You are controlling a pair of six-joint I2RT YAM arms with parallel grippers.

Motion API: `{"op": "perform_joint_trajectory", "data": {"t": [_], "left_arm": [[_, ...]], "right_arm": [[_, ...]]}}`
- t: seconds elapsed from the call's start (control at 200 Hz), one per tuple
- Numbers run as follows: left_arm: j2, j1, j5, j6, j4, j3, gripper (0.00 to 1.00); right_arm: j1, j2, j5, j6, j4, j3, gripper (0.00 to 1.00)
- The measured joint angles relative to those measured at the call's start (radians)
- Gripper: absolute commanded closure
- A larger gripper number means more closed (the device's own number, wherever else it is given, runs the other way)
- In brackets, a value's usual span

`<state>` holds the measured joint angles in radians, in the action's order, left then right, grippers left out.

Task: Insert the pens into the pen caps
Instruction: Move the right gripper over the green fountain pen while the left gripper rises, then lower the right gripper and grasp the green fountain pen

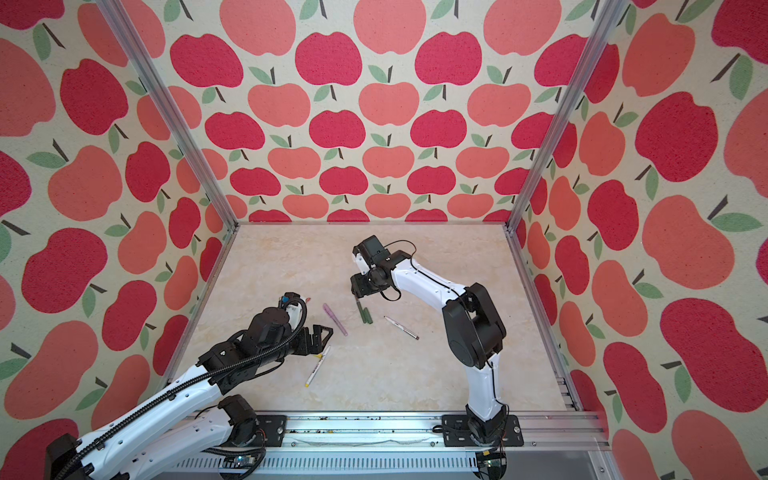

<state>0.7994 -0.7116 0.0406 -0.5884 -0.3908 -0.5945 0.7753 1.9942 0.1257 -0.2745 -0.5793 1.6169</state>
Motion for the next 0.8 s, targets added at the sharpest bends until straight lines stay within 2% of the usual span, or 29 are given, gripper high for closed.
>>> {"op": "perform_joint_trajectory", "data": {"t": [0.21,0.44,0.8], "left_arm": [[-0.036,0.040,0.006,0.002,0.036,-0.005,0.03],[-0.128,0.062,0.013,-0.023,0.068,0.061,0.03],[-0.116,0.084,0.023,-0.027,0.101,0.076,0.03]], "right_arm": [[0.053,0.148,-0.052,0.017,-0.067,0.095,0.47],[0.067,0.197,-0.156,0.024,-0.104,0.104,0.50],[0.067,0.270,-0.192,0.039,-0.106,0.180,0.66]]}}
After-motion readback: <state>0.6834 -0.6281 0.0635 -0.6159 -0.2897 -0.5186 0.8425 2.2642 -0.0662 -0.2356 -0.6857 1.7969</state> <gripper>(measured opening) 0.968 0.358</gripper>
